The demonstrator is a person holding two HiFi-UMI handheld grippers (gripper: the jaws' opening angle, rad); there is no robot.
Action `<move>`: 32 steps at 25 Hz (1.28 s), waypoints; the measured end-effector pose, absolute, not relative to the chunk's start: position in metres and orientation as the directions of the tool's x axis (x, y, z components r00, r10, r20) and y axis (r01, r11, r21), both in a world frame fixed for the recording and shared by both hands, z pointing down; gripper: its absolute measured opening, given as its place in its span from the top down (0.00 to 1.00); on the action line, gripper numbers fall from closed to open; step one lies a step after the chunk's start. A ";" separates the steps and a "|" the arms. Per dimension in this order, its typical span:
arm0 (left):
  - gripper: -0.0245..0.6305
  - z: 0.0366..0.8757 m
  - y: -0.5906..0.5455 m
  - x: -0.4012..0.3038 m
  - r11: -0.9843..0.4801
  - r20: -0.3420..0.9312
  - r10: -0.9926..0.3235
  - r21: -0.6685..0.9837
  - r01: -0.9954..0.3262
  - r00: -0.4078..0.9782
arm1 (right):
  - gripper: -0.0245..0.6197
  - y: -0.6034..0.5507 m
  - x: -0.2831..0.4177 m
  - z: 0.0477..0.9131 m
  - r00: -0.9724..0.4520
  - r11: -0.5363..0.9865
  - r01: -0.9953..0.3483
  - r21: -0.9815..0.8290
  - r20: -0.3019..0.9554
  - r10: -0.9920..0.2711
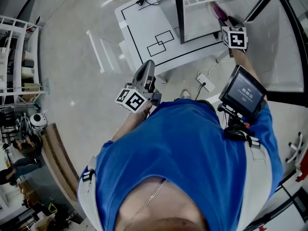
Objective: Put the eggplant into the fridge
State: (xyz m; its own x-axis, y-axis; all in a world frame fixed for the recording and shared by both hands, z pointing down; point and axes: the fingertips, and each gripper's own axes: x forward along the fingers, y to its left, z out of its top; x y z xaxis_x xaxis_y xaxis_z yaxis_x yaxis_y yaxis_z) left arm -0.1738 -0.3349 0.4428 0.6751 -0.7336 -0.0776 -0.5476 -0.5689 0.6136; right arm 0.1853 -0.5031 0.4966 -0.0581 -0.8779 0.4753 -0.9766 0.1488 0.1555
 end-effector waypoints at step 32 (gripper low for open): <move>0.95 0.451 -0.243 -0.169 -0.644 -0.096 -0.617 0.632 -0.431 0.781 | 0.96 -0.308 0.118 0.436 -0.022 0.030 -0.999 0.024 0.292 -0.956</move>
